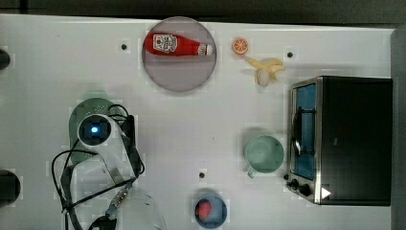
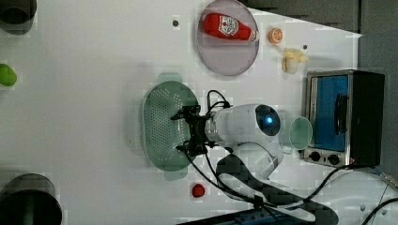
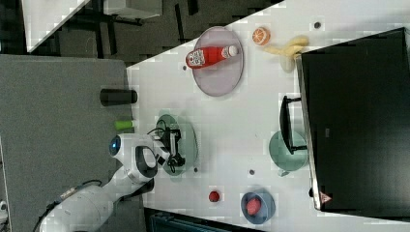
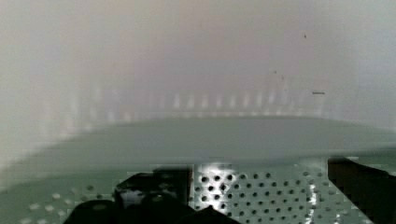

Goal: Drag strainer left to right.

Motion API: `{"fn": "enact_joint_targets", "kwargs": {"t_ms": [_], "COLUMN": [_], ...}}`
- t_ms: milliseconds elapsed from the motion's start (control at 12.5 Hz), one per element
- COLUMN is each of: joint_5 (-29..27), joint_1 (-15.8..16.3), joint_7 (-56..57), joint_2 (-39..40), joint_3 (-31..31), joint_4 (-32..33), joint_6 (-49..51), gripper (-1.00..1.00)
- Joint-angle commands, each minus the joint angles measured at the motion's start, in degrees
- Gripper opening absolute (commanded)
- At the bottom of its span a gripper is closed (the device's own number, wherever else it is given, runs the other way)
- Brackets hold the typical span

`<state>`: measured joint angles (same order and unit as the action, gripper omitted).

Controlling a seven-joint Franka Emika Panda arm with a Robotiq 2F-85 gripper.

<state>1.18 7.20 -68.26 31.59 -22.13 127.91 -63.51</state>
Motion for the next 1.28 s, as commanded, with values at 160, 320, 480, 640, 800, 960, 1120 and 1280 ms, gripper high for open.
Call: {"fn": "enact_joint_targets", "kwargs": {"t_ms": [160,320,480,640,800,960,1120,1280], "joint_5": [1.30,1.32,1.32,1.32,1.32,1.33,1.33,1.33], "joint_1": [0.10,-0.12,-0.89,-2.12,-3.50,-4.80,-5.78,-6.30], "joint_7": [-3.62,-3.59,-3.02,-1.76,0.01,3.55,7.27,9.08], "joint_2": [-2.53,-2.80,-3.79,-5.05,-6.50,-7.86,-8.99,-9.97], "joint_3": [1.43,3.03,4.21,5.12,6.02,7.08,8.89,11.44], "joint_4": [-0.46,-0.20,0.70,2.25,4.06,5.95,7.53,8.46], "joint_6": [-0.81,-0.85,-0.84,-0.85,-0.85,-0.83,-0.85,-0.85], "gripper": [1.00,1.00,1.00,1.00,1.00,1.00,1.00,1.00]}}
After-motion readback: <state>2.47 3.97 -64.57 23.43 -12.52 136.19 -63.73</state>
